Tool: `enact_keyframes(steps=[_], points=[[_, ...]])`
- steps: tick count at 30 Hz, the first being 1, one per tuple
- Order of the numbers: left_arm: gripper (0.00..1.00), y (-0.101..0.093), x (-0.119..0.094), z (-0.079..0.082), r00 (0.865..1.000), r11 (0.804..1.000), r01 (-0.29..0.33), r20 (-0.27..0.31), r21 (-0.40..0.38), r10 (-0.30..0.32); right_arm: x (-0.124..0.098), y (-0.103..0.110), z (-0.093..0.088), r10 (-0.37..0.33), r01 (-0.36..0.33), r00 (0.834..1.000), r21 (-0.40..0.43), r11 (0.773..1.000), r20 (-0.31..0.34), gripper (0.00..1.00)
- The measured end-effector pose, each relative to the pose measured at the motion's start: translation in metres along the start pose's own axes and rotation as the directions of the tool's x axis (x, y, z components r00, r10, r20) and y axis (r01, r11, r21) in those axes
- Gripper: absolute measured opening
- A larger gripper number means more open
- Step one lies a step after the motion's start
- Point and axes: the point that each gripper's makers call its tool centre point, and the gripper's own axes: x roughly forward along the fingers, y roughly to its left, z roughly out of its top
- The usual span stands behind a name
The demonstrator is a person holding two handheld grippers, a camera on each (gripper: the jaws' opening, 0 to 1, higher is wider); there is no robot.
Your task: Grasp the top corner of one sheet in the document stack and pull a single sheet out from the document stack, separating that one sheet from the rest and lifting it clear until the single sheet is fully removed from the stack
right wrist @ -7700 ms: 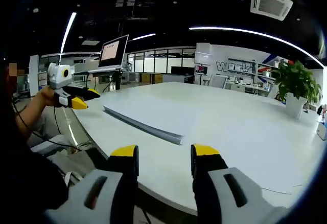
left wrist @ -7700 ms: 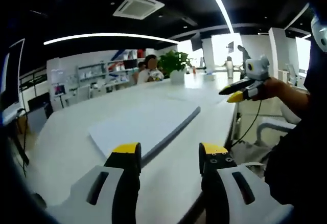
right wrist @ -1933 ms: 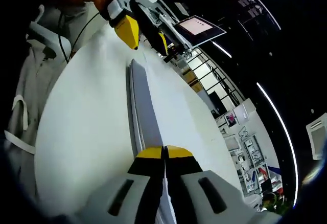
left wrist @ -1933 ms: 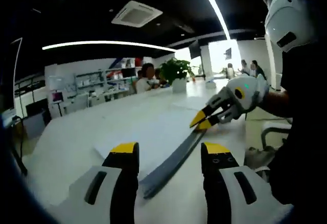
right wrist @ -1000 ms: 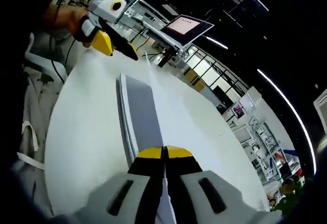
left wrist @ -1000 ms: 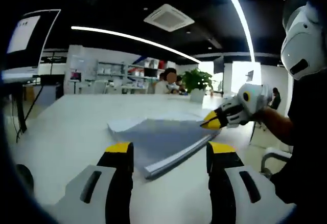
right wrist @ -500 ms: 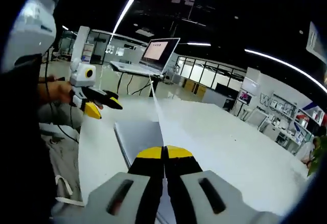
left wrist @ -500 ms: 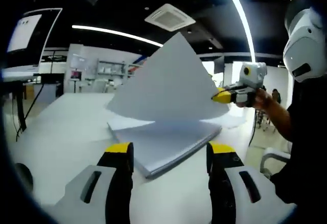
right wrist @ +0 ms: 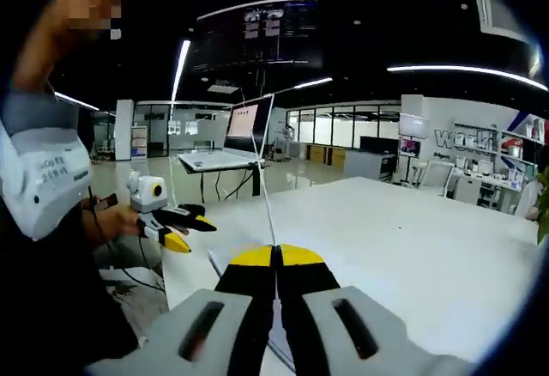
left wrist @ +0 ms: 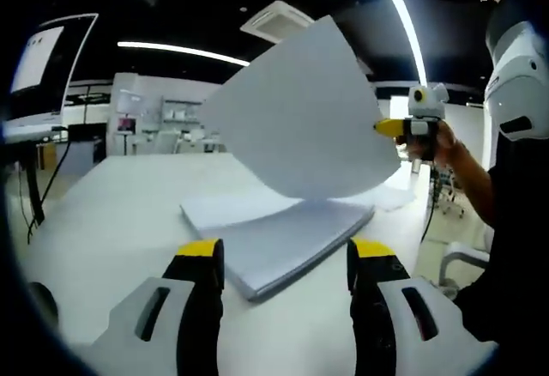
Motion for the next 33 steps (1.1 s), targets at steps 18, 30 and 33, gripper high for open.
enact_keyframes(steps=[18, 30, 33], points=[[0.57, 0.007, 0.005, -0.001, 1.0, 1.0, 0.002, 0.011, -0.006, -0.002, -0.082, -0.068, 0.035, -0.127, 0.076, 0.982, 0.321, 0.944, 0.142, 0.02], [0.57, 0.003, 0.007, 0.002, 1.0, 1.0, 0.011, 0.003, 0.003, -0.011, -0.135, -0.137, -0.005, -0.28, 0.207, 0.959, 0.558, 0.804, 0.047, 0.02], [0.57, 0.004, 0.008, -0.001, 1.0, 1.0, 0.006, 0.0, -0.005, -0.006, -0.143, -0.145, -0.021, -0.3, 0.238, 0.954, 0.581, 0.779, 0.011, 0.02]])
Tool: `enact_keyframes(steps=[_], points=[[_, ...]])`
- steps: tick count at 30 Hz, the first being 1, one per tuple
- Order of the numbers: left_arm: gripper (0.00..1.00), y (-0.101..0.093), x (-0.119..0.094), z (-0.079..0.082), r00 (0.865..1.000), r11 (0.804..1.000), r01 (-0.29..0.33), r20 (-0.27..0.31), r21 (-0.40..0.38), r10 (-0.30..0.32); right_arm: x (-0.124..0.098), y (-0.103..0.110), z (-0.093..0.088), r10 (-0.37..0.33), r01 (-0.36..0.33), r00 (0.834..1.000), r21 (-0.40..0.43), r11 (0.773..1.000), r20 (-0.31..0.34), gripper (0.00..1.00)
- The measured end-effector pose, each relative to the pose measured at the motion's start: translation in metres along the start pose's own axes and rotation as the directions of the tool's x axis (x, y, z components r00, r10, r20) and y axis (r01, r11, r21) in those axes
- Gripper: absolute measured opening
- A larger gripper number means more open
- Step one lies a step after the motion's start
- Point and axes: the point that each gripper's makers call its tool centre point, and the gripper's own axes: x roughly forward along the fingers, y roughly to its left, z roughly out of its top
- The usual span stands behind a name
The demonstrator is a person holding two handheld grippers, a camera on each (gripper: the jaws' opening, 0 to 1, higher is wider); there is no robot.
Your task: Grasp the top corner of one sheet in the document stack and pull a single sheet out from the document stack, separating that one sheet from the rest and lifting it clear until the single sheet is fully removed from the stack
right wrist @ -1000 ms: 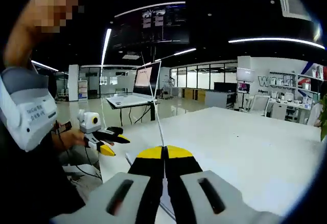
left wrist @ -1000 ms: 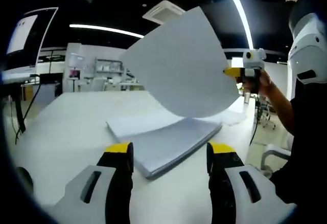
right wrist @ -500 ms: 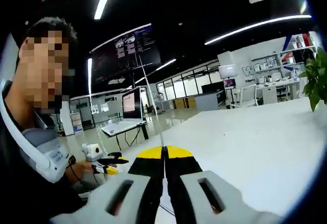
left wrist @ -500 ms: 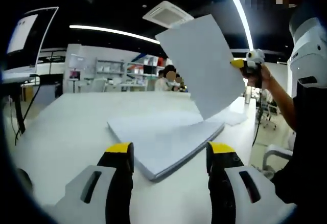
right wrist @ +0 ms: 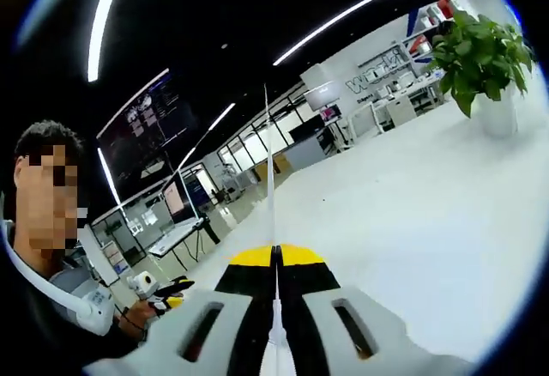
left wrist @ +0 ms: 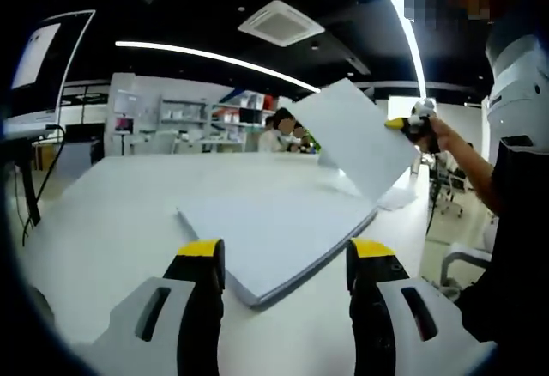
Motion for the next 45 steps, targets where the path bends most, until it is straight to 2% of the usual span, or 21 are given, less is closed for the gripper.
enact_keyframes(steps=[3, 7, 10, 12, 17, 21, 25, 29, 32, 38, 40, 41, 42, 43, 45], points=[[0.57, -0.001, 0.002, -0.002, 1.0, 1.0, 0.006, -0.009, -0.004, -0.006, -0.007, -0.023, -0.006, -0.05, 0.05, 0.998, 0.016, 0.999, -0.049, 0.02], [0.57, -0.003, 0.003, -0.001, 1.0, 1.0, 0.017, -0.01, -0.001, -0.017, -0.014, -0.054, -0.007, -0.105, 0.108, 0.991, 0.039, 0.993, -0.08, 0.02], [0.57, -0.002, 0.005, -0.001, 1.0, 1.0, 0.022, -0.011, 0.0, -0.022, -0.014, -0.076, -0.018, -0.176, 0.181, 0.976, 0.028, 0.983, -0.131, 0.02], [0.57, -0.001, 0.006, -0.002, 1.0, 1.0, 0.024, -0.014, 0.0, -0.024, -0.014, -0.094, -0.027, -0.226, 0.231, 0.958, 0.011, 0.973, -0.175, 0.02], [0.57, 0.0, 0.008, -0.002, 1.0, 1.0, 0.026, -0.014, -0.001, -0.026, -0.01, -0.121, -0.051, -0.292, 0.295, 0.92, -0.027, 0.955, -0.261, 0.02], [0.57, 0.001, 0.008, -0.003, 0.999, 1.0, 0.023, -0.026, 0.003, -0.023, -0.014, -0.137, -0.067, -0.37, 0.359, 0.873, -0.096, 0.928, -0.317, 0.02], [0.57, 0.002, 0.007, -0.001, 0.999, 1.0, 0.021, -0.025, 0.005, -0.021, -0.024, -0.147, -0.082, -0.449, 0.408, 0.817, -0.187, 0.894, -0.363, 0.02], [0.57, 0.002, 0.01, -0.002, 0.999, 1.0, 0.02, -0.031, 0.006, -0.02, -0.027, -0.145, -0.095, -0.506, 0.446, 0.781, -0.24, 0.862, -0.366, 0.02], [0.56, 0.0, 0.013, -0.003, 0.999, 1.0, 0.029, -0.031, 0.004, -0.029, -0.034, -0.15, -0.096, -0.571, 0.498, 0.748, -0.283, 0.82, -0.339, 0.02], [0.56, -0.005, 0.016, -0.003, 0.999, 0.999, 0.043, -0.032, 0.006, -0.043, -0.041, -0.16, -0.098, -0.611, 0.523, 0.725, -0.322, 0.789, -0.319, 0.03], [0.56, -0.004, 0.015, -0.004, 0.999, 0.999, 0.04, -0.033, 0.006, -0.04, -0.046, -0.172, -0.092, -0.647, 0.528, 0.707, -0.397, 0.751, -0.285, 0.1], [0.56, -0.003, 0.015, -0.004, 0.999, 0.999, 0.039, -0.033, 0.006, -0.039, -0.047, -0.175, -0.093, -0.66, 0.52, 0.697, -0.437, 0.734, -0.279, 0.18], [0.56, -0.003, 0.014, -0.003, 0.999, 0.999, 0.038, -0.032, 0.006, -0.037, -0.051, -0.183, -0.092, -0.674, 0.521, 0.681, -0.458, 0.72, -0.285, 0.22], [0.56, -0.003, 0.014, -0.003, 0.999, 0.999, 0.037, -0.032, 0.006, -0.037, -0.054, -0.186, -0.094, -0.682, 0.521, 0.668, -0.467, 0.714, -0.297, 0.22], [0.56, -0.002, 0.013, -0.003, 0.999, 0.999, 0.034, -0.031, 0.006, -0.034, -0.056, -0.197, -0.092, -0.686, 0.521, 0.663, -0.474, 0.71, -0.299, 0.24]])
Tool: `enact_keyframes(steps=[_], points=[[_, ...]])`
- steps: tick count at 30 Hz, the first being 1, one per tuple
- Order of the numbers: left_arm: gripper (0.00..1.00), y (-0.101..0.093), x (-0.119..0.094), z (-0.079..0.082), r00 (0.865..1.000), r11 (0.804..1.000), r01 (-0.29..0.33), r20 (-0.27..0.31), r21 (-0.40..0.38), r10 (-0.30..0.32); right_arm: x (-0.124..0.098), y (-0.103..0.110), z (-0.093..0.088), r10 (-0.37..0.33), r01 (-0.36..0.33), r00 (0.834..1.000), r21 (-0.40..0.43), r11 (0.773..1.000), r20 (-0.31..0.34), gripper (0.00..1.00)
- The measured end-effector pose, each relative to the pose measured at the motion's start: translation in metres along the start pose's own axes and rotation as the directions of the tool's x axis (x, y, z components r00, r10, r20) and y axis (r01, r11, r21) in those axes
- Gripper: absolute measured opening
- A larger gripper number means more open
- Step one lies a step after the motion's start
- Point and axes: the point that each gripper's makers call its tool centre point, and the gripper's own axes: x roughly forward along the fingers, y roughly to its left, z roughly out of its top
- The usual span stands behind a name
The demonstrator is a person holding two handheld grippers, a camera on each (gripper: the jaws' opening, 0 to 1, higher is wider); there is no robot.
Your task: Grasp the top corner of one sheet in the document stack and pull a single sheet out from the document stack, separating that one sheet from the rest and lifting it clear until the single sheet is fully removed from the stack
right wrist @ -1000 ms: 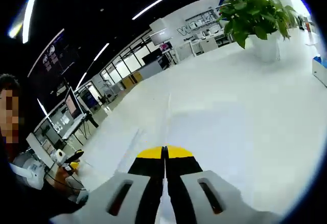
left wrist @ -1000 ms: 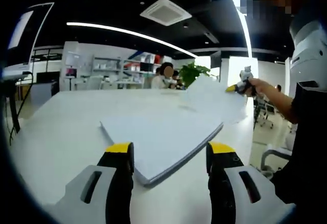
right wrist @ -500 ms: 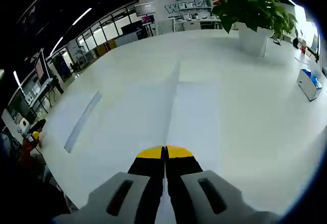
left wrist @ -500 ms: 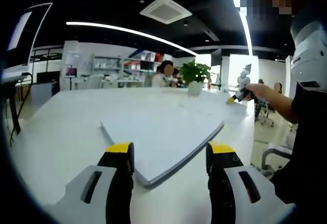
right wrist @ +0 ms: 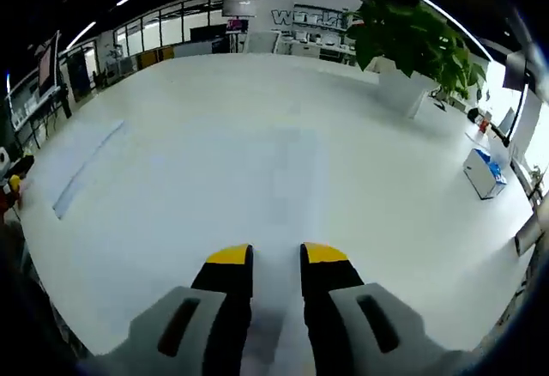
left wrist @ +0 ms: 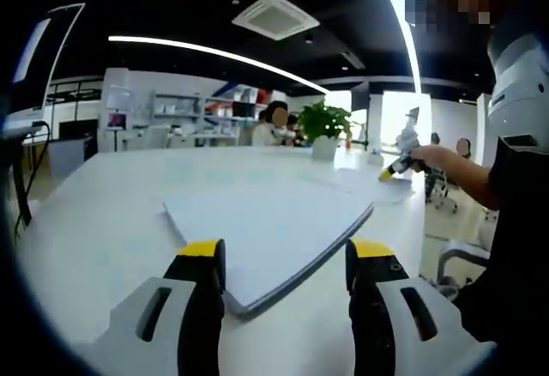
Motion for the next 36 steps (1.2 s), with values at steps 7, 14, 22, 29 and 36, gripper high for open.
enact_keyframes(steps=[7, 14, 22, 29, 36], points=[[0.56, 0.0, 0.0, -0.002, 1.0, 1.0, -0.001, -0.003, -0.001, 0.001, 0.006, -0.026, 0.002, -0.038, 0.038, 0.999, 0.004, 0.999, 0.012, 0.39], [0.56, 0.001, 0.001, -0.005, 1.0, 1.0, -0.004, -0.003, -0.004, 0.004, 0.006, -0.038, 0.002, -0.064, 0.064, 0.998, 0.016, 0.998, 0.026, 0.45], [0.56, -0.001, 0.002, -0.005, 1.0, 1.0, 0.0, -0.008, -0.003, 0.0, -0.002, -0.043, 0.007, -0.113, 0.112, 0.99, 0.017, 0.994, 0.084, 0.47], [0.56, 0.0, -0.001, -0.002, 1.0, 1.0, 0.0, -0.013, 0.014, 0.0, -0.034, -0.02, 0.057, -0.127, 0.145, 0.933, -0.03, 0.989, 0.336, 0.48], [0.56, 0.003, 0.001, 0.001, 1.0, 0.999, -0.01, -0.022, 0.044, 0.011, -0.048, 0.035, 0.082, -0.041, 0.134, 0.866, -0.151, 0.979, 0.498, 0.5]])
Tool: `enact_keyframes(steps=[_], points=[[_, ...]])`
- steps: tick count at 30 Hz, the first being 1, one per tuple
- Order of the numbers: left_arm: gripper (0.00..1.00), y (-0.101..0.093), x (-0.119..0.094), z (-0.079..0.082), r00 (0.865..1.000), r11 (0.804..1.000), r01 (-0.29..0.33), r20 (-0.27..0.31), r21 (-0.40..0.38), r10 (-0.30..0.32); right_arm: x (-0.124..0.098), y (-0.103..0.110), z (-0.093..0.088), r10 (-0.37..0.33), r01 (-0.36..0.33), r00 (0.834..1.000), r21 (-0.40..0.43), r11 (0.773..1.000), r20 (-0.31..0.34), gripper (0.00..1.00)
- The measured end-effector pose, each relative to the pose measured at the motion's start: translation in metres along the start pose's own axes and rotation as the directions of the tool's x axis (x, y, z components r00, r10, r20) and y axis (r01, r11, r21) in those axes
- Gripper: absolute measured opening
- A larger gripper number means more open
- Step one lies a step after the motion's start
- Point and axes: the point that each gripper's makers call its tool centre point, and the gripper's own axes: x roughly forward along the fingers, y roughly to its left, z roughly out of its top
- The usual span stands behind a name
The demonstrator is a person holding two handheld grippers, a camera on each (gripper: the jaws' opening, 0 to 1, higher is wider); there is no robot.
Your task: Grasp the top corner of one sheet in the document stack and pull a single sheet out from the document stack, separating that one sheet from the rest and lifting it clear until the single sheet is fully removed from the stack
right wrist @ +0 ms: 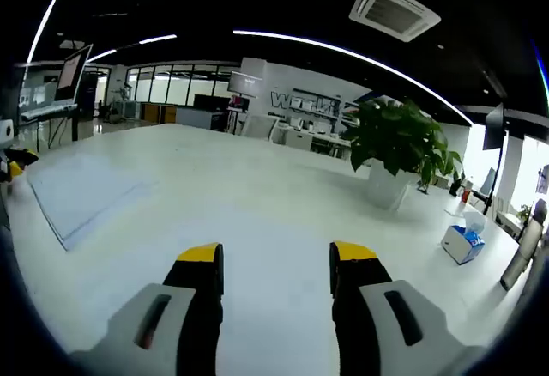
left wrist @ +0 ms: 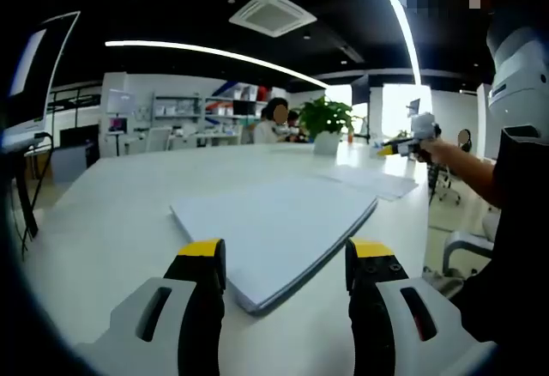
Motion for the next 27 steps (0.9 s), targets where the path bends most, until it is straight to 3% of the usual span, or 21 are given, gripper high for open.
enact_keyframes(steps=[4, 9, 13, 20, 27], points=[[0.56, -0.002, 0.001, 0.001, 1.0, 1.0, 0.011, -0.003, 0.001, -0.011, -0.001, 0.036, 0.012, 0.06, -0.055, 0.997, -0.1, 0.993, 0.051, 0.52], [0.56, -0.004, -0.002, 0.003, 1.0, 1.0, 0.022, -0.015, 0.017, -0.022, -0.008, 0.086, 0.023, 0.192, -0.181, 0.974, -0.098, 0.979, 0.119, 0.55], [0.56, 0.002, -0.006, 0.005, 1.0, 1.0, -0.01, -0.014, 0.016, 0.011, -0.012, 0.116, 0.023, 0.265, -0.248, 0.957, -0.143, 0.958, 0.114, 0.52], [0.55, 0.001, -0.003, 0.001, 1.0, 1.0, -0.001, -0.019, 0.014, 0.001, -0.026, 0.154, 0.035, 0.351, -0.318, 0.922, -0.192, 0.928, 0.167, 0.51], [0.54, 0.001, -0.001, 0.001, 1.0, 1.0, -0.004, -0.015, 0.013, 0.004, -0.03, 0.174, 0.035, 0.395, -0.355, 0.904, -0.227, 0.907, 0.164, 0.51]])
